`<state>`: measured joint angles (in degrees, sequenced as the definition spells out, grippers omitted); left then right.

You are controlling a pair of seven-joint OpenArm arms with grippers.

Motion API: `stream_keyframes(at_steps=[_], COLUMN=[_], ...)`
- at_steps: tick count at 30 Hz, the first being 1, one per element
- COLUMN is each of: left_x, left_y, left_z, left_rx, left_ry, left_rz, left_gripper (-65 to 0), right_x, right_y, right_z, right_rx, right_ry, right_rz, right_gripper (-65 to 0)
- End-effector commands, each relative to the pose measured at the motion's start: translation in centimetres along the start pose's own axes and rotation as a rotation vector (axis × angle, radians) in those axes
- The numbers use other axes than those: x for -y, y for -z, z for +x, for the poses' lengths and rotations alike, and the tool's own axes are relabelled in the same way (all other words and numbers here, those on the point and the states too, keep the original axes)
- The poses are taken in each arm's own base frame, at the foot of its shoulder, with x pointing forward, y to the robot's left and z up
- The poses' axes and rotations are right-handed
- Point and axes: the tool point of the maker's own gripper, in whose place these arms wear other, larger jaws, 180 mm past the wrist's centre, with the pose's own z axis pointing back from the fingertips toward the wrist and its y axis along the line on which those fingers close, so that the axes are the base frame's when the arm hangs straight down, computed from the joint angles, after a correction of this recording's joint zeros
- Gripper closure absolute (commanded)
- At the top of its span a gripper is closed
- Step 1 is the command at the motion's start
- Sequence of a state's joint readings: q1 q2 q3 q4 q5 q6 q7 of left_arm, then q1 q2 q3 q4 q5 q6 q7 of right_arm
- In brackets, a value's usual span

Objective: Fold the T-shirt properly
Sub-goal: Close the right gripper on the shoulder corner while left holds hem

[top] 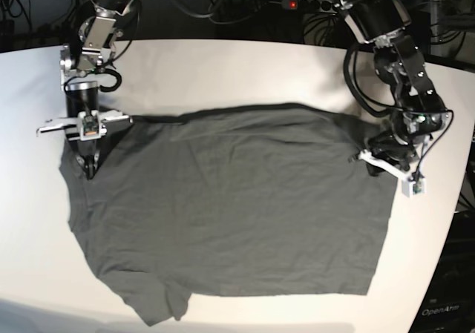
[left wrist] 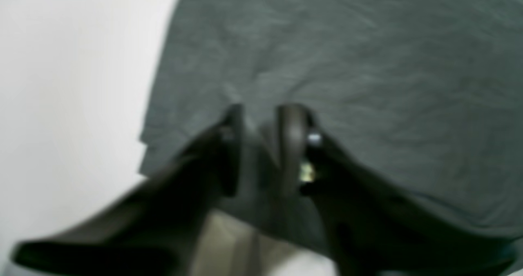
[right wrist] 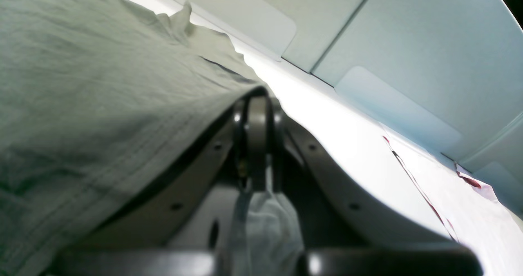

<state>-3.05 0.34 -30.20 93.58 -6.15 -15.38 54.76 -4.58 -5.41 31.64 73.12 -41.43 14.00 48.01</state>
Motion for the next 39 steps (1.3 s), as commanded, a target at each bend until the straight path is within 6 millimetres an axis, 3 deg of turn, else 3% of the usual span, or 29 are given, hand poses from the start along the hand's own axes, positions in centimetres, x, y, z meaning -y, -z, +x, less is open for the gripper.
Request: stream_keyframes(at_steps=[1,5,16,25,29,39], left_x=[0.4,0.7,-0.5,1.9,1.0,0.6], left_y=[-0.3,-0.3,-0.3,1.1,1.9,1.7], left_z=[1.5,1.0,0.9,1.2,-0.1,0.2], left_rx=[0.039,0.018,0.015,0.002,-0.045,-0.033], left_ry=[0.002,-0.005,-0.129,-0.18,-0.313,-0.326], left_rz=[-0.009,-0.014,0.053,0.006,0.072,0.09], left_gripper=[-24.7,-33.8,-30.1,-30.1,-30.1,-30.1], right_x=[0.6,0.6,0.6,0.6,0.6,0.7], right_y=[0.2,0.2,0.1,0.1,0.1,0.1], right_z=[0.9,0.9,0.9,0.9,0.9,0.9], right_rx=[0.043,0.043,0.042,0.042,0.043,0.043], right_ry=[0.003,0.003,0.003,0.003,0.002,-0.001], right_rz=[-0.01,-0.01,-0.01,-0.01,-0.01,-0.01], right_gripper=[0.0,0.0,0.0,0.0,0.0,0.0])
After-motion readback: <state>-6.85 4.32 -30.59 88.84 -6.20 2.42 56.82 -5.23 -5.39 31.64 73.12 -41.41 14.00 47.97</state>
